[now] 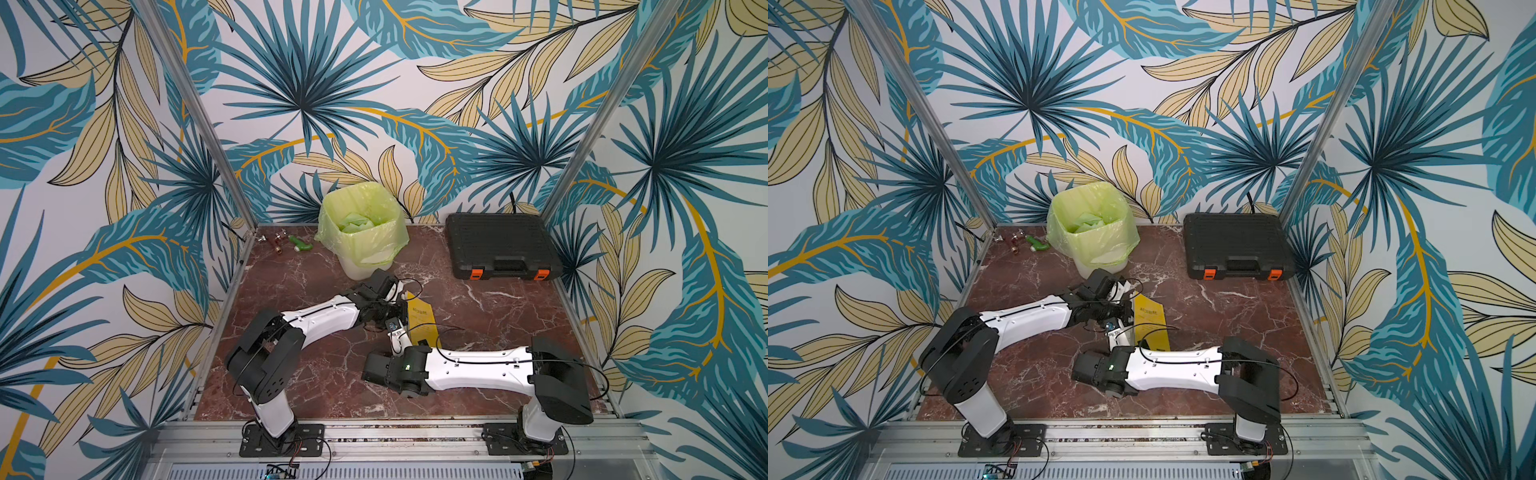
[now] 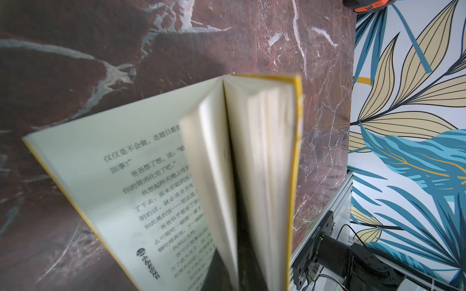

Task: Peel off the used sticky note
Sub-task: Tear off the note from the book.

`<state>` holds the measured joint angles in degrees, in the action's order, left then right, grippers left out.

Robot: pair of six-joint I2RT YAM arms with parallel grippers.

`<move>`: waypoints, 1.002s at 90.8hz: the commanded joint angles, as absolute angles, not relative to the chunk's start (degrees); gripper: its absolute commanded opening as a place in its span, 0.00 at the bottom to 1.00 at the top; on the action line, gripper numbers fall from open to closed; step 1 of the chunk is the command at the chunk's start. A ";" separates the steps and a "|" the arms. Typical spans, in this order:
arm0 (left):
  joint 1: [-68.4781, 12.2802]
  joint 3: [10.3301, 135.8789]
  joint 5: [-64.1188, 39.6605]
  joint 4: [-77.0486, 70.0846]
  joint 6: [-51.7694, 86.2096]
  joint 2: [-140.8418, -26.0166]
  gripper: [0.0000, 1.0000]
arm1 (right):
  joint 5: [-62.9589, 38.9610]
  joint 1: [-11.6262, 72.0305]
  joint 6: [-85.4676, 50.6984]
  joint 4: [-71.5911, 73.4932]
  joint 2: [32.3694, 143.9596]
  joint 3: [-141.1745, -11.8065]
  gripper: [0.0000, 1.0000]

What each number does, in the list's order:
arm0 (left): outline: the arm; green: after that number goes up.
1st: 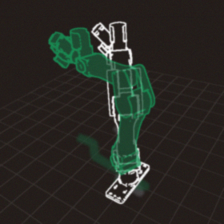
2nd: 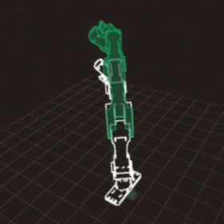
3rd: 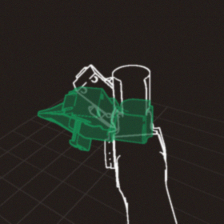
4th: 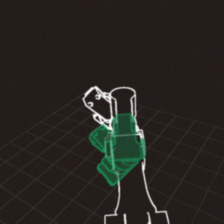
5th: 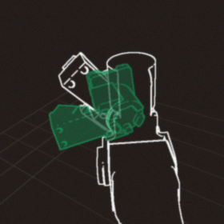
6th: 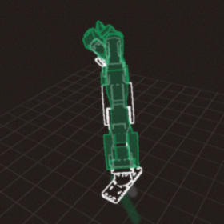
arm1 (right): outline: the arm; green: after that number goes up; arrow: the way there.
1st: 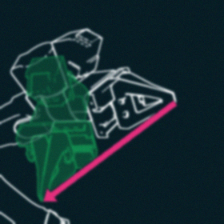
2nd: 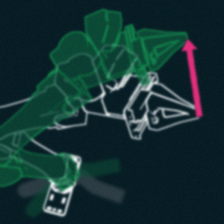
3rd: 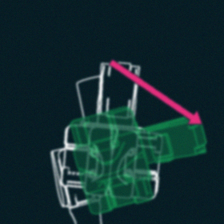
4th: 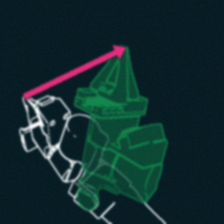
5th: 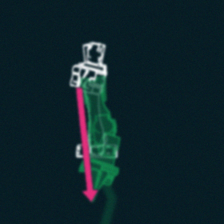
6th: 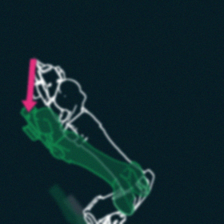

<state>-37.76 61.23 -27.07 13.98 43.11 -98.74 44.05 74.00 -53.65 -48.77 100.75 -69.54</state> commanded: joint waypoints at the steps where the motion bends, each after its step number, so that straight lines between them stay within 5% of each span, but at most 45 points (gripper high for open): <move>1: -37.41 60.87 -28.68 11.37 43.28 -98.79 0.00 | 45.77 74.25 -56.05 -51.57 102.14 -68.78 0.69; 25: -37.27 60.93 -27.36 12.12 41.40 -97.51 0.00 | 43.54 73.21 -53.81 -44.66 95.40 -62.83 0.19; 32: -37.22 60.77 -24.91 12.80 39.60 -95.24 0.14 | 41.68 71.98 -51.36 -40.52 90.59 -58.96 0.12; 46: -37.25 58.75 -20.05 10.20 35.56 -88.76 0.33 | 31.13 66.87 -43.53 -26.35 77.35 -47.76 0.07; 64: -37.36 56.68 -18.64 5.95 32.14 -84.97 0.39 | 6.58 50.86 -41.35 -7.42 59.97 -31.77 0.01; 91: -41.70 58.03 -21.86 7.08 27.78 -87.31 0.45 | -10.74 40.82 -49.21 10.58 63.41 -23.87 0.00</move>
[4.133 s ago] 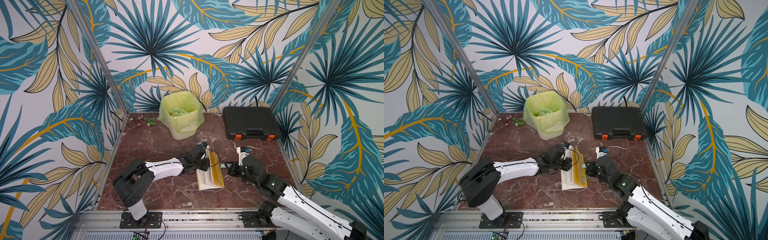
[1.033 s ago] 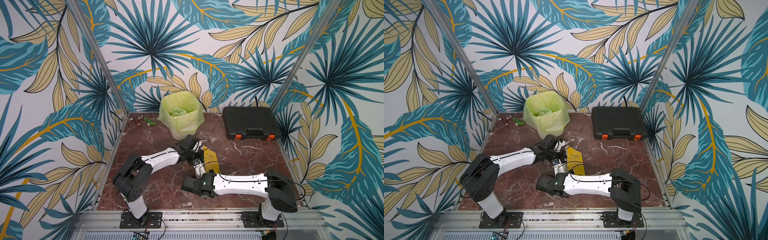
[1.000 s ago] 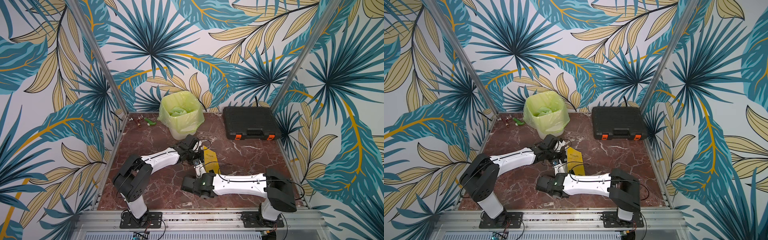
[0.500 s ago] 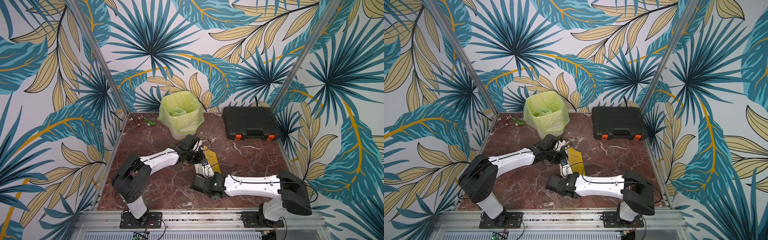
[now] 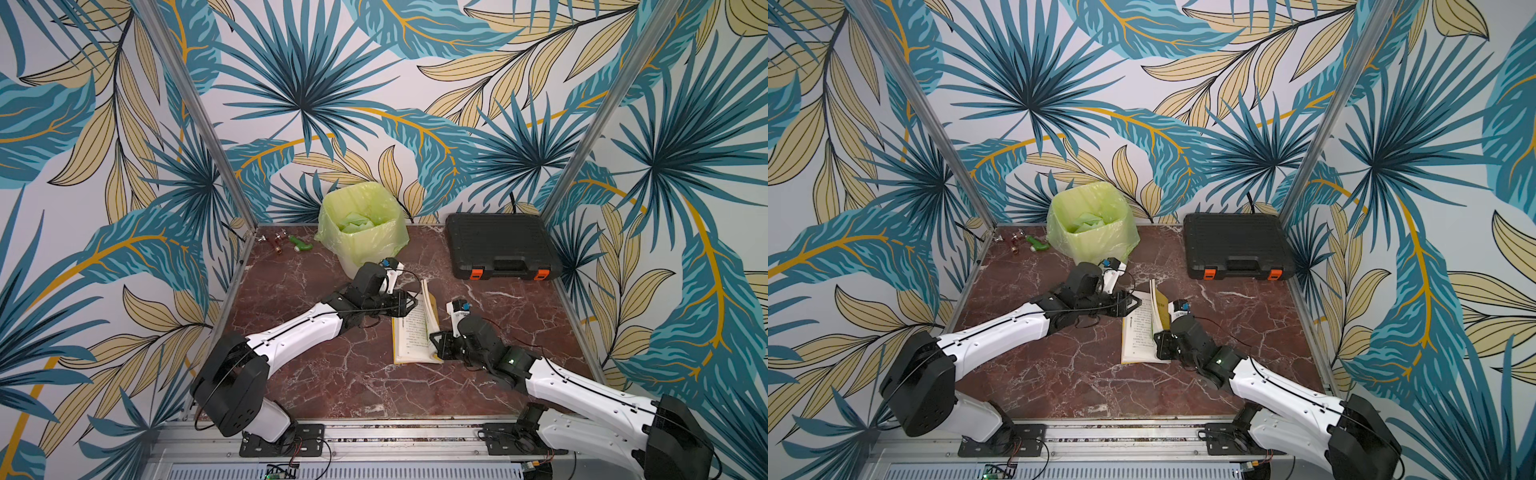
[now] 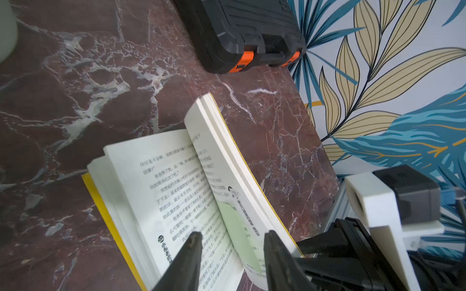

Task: Peel off the used sticky note
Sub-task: Tear off the note from the book.

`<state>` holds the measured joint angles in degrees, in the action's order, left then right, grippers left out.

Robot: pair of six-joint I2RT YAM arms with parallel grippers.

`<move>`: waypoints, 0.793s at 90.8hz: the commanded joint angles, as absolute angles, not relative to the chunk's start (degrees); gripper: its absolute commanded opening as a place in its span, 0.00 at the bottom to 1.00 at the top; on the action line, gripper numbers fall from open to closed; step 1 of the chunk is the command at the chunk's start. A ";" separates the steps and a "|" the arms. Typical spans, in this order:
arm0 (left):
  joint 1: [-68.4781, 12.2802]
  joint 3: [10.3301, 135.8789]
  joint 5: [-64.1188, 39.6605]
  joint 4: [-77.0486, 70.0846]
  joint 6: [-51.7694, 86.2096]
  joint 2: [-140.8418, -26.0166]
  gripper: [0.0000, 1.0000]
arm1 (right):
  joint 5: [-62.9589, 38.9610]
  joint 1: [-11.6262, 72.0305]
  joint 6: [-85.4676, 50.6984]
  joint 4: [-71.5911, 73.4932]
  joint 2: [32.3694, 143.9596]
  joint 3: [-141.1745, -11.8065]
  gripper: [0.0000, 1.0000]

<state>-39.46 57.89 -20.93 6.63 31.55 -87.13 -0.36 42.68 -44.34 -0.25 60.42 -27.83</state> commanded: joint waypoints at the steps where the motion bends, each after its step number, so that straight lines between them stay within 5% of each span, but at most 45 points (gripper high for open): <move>1: -41.90 57.98 -21.70 7.32 27.47 -87.20 0.45 | -11.04 40.67 -49.52 11.35 63.74 -23.58 0.00; 46: -46.52 53.81 -10.09 14.04 26.45 -86.31 0.46 | -14.97 37.71 -54.93 20.85 66.95 -20.23 0.00; 72: -46.64 55.02 -13.31 10.09 27.68 -90.90 0.46 | -15.12 37.70 -55.29 22.16 66.98 -19.11 0.00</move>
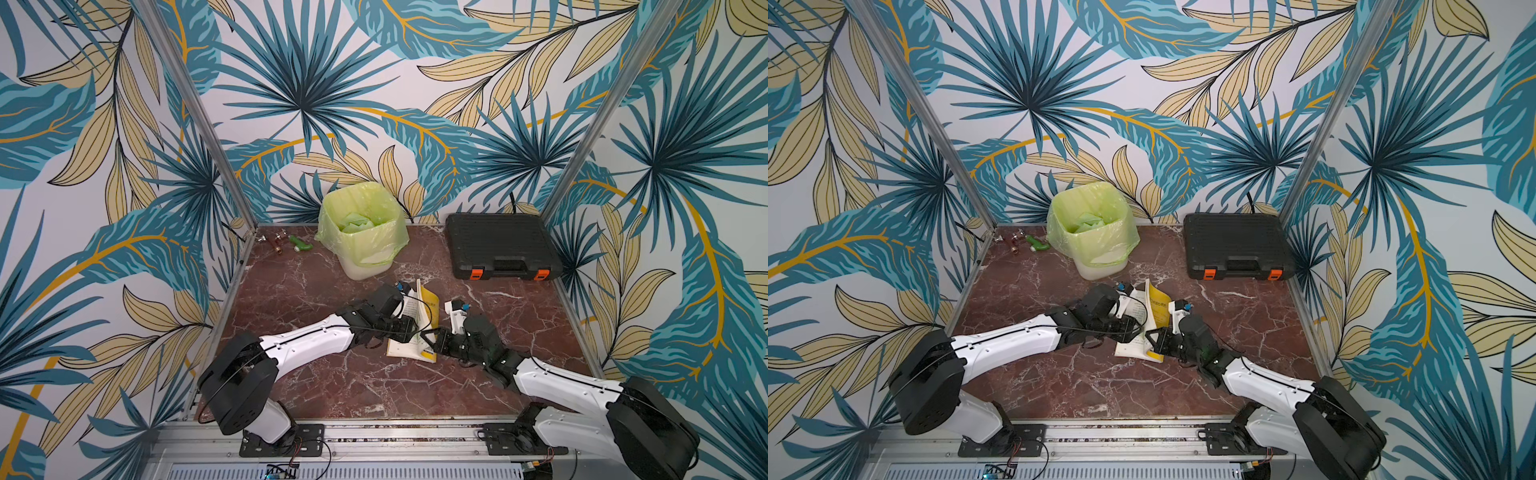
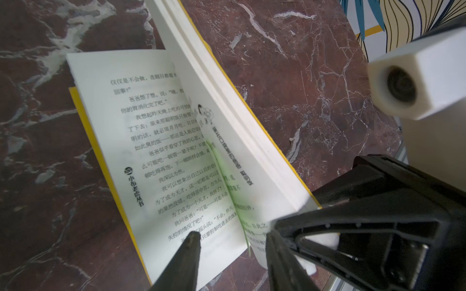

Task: Peel off the used sticky note
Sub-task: Tear off the note from the book.

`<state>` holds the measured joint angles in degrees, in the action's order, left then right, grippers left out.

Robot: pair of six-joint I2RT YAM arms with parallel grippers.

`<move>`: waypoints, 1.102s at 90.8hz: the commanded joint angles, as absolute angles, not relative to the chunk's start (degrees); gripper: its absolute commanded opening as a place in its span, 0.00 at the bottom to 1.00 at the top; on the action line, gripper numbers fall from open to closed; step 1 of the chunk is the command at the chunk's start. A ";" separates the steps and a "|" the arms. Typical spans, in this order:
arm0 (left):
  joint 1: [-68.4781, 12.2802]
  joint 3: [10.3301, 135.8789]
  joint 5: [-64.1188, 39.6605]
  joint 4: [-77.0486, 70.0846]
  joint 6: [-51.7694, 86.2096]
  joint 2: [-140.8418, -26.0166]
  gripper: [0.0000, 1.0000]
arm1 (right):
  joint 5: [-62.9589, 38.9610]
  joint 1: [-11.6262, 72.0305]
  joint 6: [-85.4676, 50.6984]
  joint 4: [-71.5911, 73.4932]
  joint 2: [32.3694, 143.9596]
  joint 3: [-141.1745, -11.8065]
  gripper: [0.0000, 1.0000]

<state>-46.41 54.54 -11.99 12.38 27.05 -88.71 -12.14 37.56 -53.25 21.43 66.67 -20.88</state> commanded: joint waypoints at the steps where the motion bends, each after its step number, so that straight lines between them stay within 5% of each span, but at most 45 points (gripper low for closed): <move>1: -46.65 55.06 -13.47 10.01 27.68 -91.15 0.46 | -15.12 37.70 -55.33 22.33 67.02 -19.05 0.00; 24: -46.63 55.92 -14.55 9.64 28.27 -93.84 0.33 | -14.99 37.56 -55.44 22.99 66.11 -18.13 0.00; 40: -46.54 55.90 -15.65 9.02 28.65 -94.55 0.00 | -14.72 37.30 -55.03 22.21 65.11 -18.11 0.00; 100: -40.92 58.72 -11.97 14.02 25.40 -90.47 0.00 | -13.28 35.65 -52.61 11.60 53.07 -15.00 0.00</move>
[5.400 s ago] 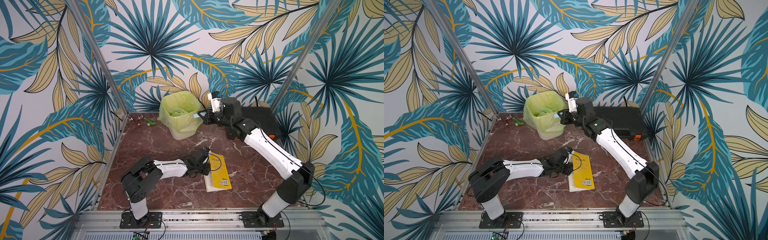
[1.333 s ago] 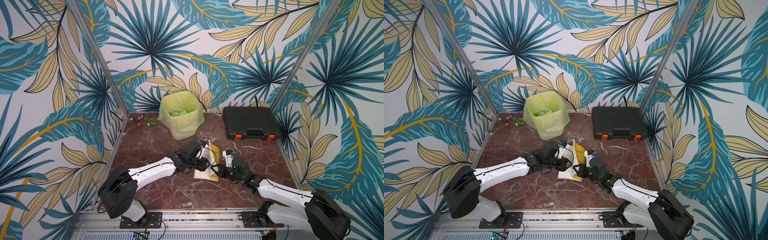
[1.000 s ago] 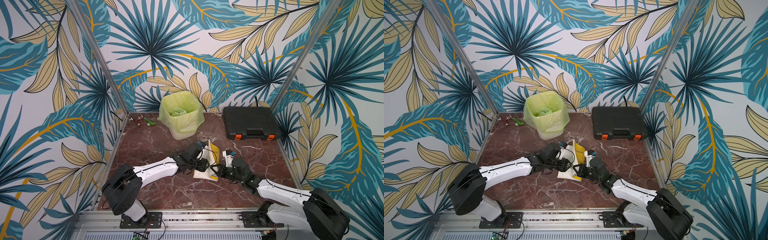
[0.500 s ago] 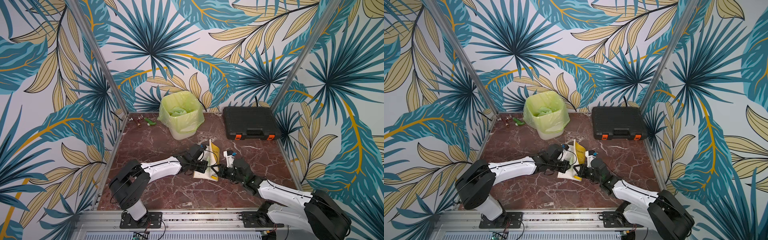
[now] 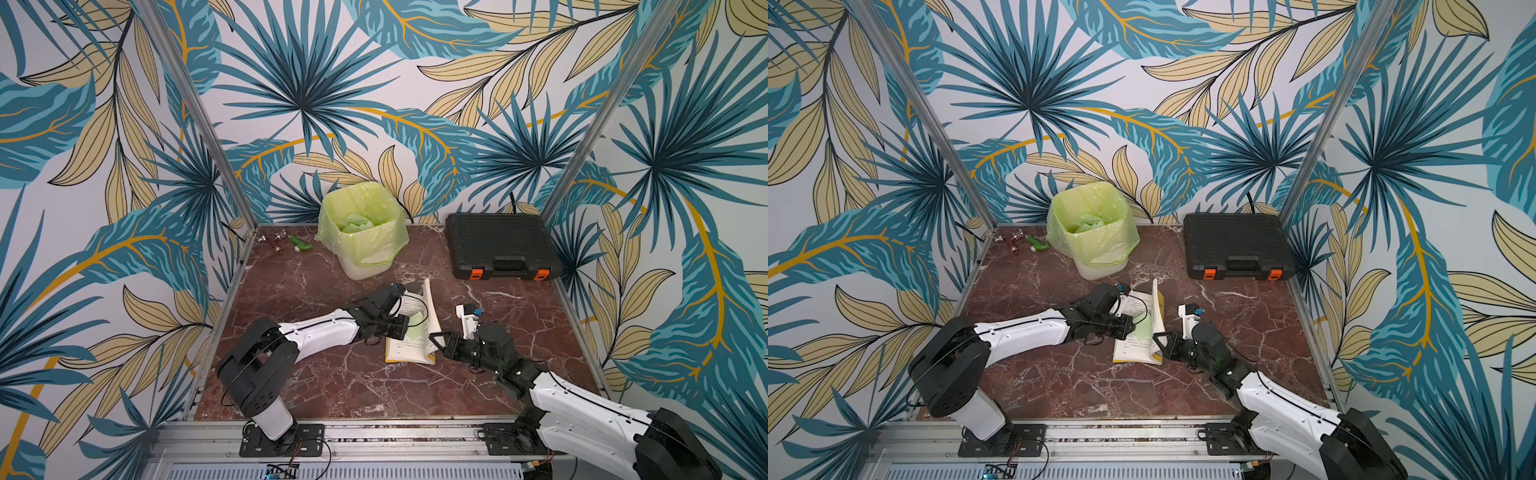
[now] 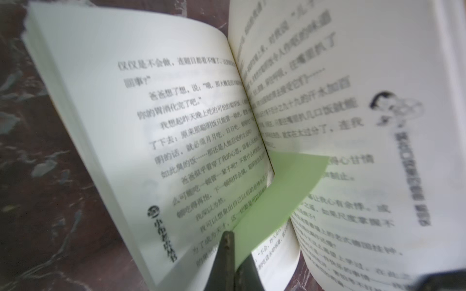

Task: Peel off the used sticky note
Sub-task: Tear off the note from the book, then place the note in the trash bin.

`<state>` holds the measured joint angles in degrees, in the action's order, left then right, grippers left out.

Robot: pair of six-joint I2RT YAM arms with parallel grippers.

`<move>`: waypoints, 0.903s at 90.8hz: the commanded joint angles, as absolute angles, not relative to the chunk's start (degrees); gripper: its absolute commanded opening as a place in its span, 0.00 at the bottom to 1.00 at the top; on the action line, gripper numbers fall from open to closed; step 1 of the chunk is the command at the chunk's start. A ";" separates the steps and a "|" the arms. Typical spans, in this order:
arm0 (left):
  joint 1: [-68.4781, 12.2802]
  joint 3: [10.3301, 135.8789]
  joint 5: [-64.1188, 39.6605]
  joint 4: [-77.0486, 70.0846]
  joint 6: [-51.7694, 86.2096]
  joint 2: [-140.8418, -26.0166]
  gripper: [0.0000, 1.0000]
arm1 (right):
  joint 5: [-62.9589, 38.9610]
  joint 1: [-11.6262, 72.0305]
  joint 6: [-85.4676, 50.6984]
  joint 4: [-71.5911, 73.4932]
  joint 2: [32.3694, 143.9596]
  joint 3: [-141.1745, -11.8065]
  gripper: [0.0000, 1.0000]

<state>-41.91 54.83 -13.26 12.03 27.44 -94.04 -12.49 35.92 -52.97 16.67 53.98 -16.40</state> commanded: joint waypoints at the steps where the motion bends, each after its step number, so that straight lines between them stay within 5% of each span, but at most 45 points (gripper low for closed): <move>1: -40.85 59.16 -11.92 14.35 25.23 -90.19 0.00 | -13.19 35.62 -52.54 11.47 53.03 -15.02 0.00; 28: -37.53 69.80 -4.67 21.32 19.40 -78.88 0.00 | -13.53 35.38 -52.23 12.75 54.30 -14.57 0.00; 43: -36.16 73.74 8.12 18.82 16.08 -75.65 0.00 | -14.60 35.39 -52.55 15.01 55.96 -14.42 0.00; 59: -33.97 84.64 20.41 25.17 11.94 -81.79 0.00 | -15.03 35.41 -52.65 15.60 55.88 -14.49 0.00; 82: -26.52 99.52 15.82 34.64 13.97 -95.68 0.00 | -14.55 35.35 -52.72 14.67 52.65 -14.19 0.00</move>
